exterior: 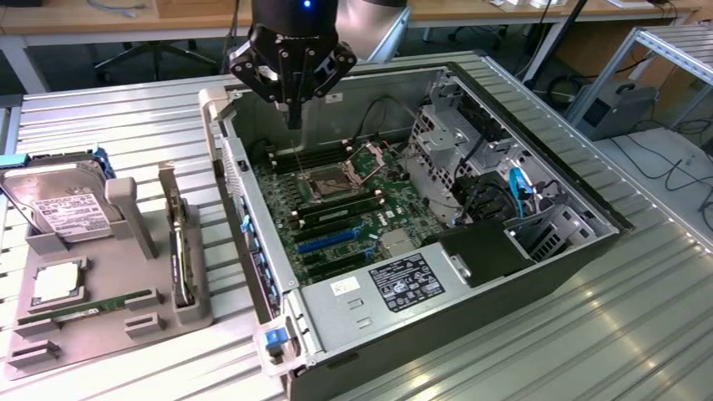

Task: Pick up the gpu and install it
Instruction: 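Reach for the gpu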

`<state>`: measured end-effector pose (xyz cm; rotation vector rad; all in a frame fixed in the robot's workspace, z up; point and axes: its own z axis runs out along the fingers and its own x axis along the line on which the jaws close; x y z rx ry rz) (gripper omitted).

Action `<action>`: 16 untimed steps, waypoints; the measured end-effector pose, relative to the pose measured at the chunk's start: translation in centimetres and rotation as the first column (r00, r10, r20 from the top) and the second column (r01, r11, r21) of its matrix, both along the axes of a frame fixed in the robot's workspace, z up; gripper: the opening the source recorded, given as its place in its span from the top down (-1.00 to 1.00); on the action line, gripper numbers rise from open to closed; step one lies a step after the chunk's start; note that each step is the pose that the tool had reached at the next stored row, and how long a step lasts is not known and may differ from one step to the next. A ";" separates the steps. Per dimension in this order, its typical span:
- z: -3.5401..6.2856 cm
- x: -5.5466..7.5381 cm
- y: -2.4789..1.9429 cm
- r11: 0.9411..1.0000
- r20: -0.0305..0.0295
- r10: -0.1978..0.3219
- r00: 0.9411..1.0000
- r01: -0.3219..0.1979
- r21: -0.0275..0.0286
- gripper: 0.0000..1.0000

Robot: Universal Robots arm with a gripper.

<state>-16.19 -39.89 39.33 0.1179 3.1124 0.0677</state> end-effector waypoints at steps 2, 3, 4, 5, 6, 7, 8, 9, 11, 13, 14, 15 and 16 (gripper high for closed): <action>0.00 -0.1 0.00 1.000 0.000 0.000 1.000 0.000 0.000 0.79; 0.00 -0.2 0.00 1.000 0.000 0.000 1.000 0.000 0.000 0.79; 0.00 -0.2 0.00 1.000 0.000 0.000 1.000 0.000 0.000 0.79; 0.00 -0.3 0.00 1.000 0.000 0.000 1.000 0.000 0.000 0.79; 0.00 -0.4 0.00 1.000 0.000 0.000 1.000 0.000 0.000 0.79; 0.00 -0.4 0.00 1.000 0.000 0.000 1.000 0.000 0.000 0.79; 0.00 -0.5 0.00 1.000 0.000 0.000 1.000 0.000 0.000 0.79; 0.00 -0.5 0.00 1.000 0.000 0.000 1.000 0.000 0.000 0.79; 0.00 -0.7 0.00 1.000 0.000 0.000 1.000 0.000 0.000 0.79; 0.00 -0.9 0.00 1.000 0.000 0.000 1.000 0.000 0.000 0.79; 0.00 -0.9 0.00 1.000 0.000 0.000 1.000 0.000 0.000 0.79; 0.00 -1.0 0.00 1.000 0.000 0.000 1.000 0.000 0.000 0.79; 0.00 -1.1 0.00 1.000 0.000 0.000 1.000 0.000 0.000 0.79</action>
